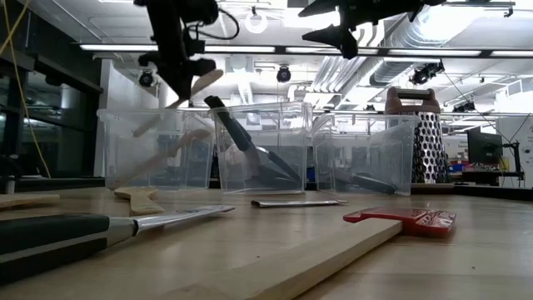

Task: Pick & Place Kitchen Items
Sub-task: Put the wooden serving spoon into the left bin

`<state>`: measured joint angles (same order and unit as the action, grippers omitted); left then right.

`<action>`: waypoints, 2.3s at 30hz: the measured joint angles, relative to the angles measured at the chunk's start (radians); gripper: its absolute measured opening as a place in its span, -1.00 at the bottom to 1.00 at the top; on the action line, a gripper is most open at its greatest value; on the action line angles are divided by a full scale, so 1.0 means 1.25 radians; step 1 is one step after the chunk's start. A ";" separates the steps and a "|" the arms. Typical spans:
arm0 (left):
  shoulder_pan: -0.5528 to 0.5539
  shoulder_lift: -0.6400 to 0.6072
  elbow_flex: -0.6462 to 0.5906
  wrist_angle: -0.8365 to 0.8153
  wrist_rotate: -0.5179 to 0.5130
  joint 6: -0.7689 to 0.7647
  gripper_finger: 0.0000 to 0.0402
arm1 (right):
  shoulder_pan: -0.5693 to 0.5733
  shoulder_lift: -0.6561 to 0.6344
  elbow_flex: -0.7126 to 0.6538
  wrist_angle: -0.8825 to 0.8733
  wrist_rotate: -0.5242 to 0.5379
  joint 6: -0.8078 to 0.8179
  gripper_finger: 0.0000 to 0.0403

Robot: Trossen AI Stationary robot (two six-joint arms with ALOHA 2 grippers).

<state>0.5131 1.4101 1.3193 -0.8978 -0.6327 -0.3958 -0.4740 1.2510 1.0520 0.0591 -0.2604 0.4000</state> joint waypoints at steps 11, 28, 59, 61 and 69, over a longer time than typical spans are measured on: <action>0.041 0.000 -0.155 0.115 0.069 -0.024 -0.67 | 0.000 0.000 0.000 0.000 0.000 0.000 0.17; 0.040 0.000 -0.285 0.208 0.101 -0.043 -0.67 | 0.000 0.000 0.000 0.000 0.000 -0.009 0.17; 0.040 -0.001 -0.239 0.136 0.102 -0.043 -0.20 | 0.000 0.000 0.000 0.000 -0.013 -0.009 0.17; 0.040 -0.002 -0.204 0.087 0.105 -0.049 -0.20 | 0.000 0.000 0.000 0.000 -0.027 -0.009 0.17; 0.040 -0.060 -0.115 -0.079 0.147 -0.125 -0.20 | 0.000 0.000 0.000 -0.002 -0.048 -0.009 0.17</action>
<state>0.5625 1.3350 1.1752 -0.9971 -0.4492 -0.5526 -0.4741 1.2510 1.0519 0.0563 -0.3202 0.3884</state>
